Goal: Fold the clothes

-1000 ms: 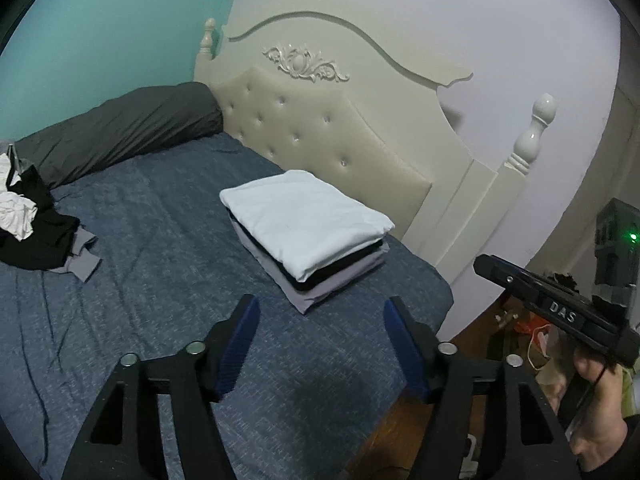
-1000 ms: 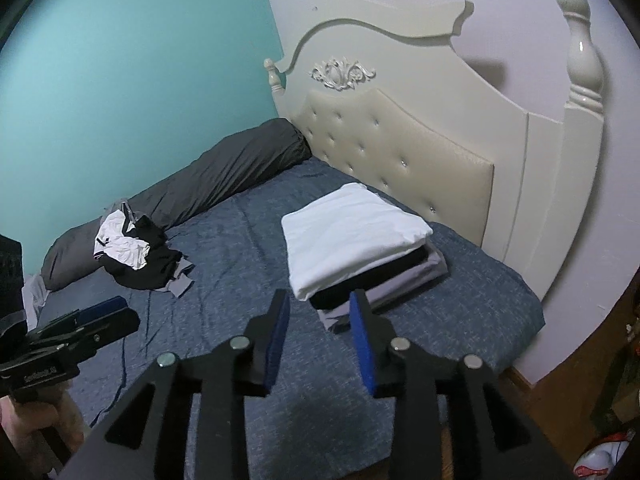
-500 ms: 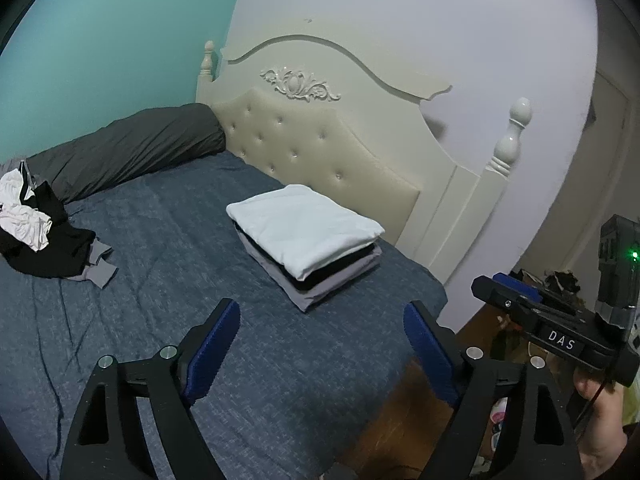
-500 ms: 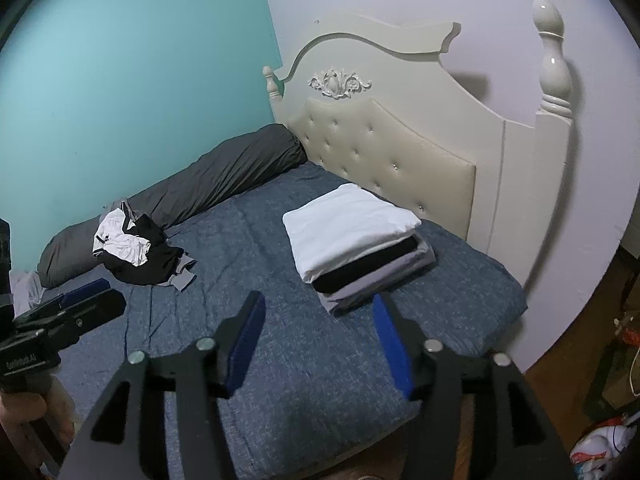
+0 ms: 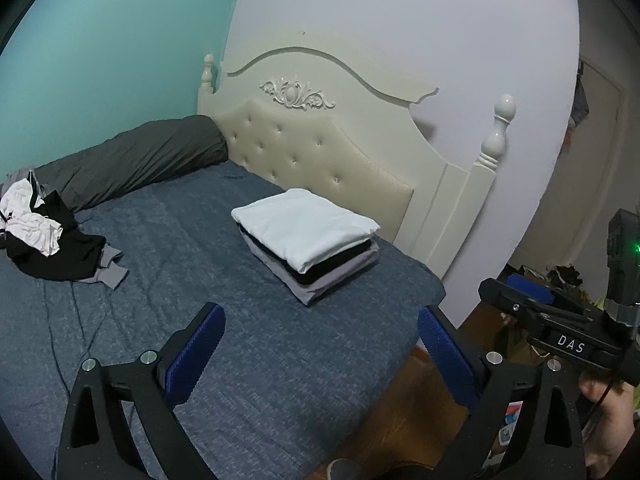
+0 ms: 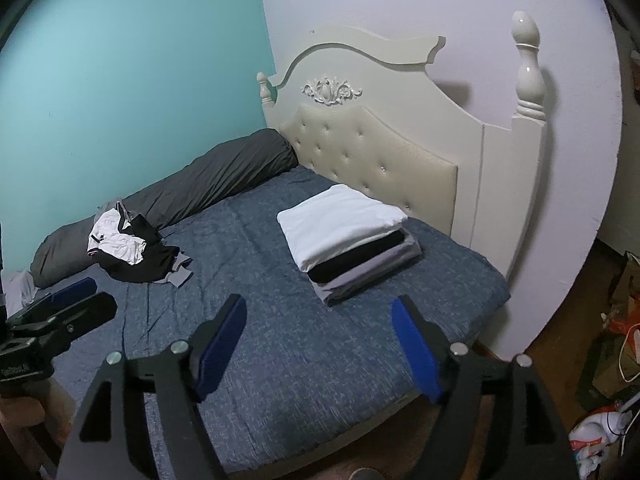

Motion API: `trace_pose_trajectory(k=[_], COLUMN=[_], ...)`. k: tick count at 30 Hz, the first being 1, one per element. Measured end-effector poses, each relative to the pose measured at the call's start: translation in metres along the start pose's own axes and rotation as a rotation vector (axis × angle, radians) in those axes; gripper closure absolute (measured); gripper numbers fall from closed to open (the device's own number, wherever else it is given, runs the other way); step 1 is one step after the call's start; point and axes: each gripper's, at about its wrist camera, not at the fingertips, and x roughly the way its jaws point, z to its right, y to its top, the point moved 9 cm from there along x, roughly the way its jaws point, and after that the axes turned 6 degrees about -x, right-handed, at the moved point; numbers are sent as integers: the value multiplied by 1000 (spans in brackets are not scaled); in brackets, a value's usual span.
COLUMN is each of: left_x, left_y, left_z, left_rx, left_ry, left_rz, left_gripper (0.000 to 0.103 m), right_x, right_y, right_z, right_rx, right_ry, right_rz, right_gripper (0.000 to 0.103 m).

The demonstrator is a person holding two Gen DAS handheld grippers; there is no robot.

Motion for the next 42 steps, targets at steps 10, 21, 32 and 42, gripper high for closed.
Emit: trace_pose_trajectory(k=[10,21,32,42], left_x=[-19,-30,-40,-45], left_y=[-12,-28,-35,-40], left_z=[2,-3,-7,-10], left_rx=[15,9,17,18], left_ry=[-2,-4,-7,-6], left_rz=[8,-14,-9,-12], left_gripper=[0,0,0,0], right_x=[-18,-33,-44,-51], right_y=[-16,-29,-36,-38], right_z=[-7,-22,-34,-39], right_rx=[-7,-34,-27,-34], right_ry=[-37,-43,-18,-25], right_rz=[3,17,31,50], right_gripper=[16,13,12,12])
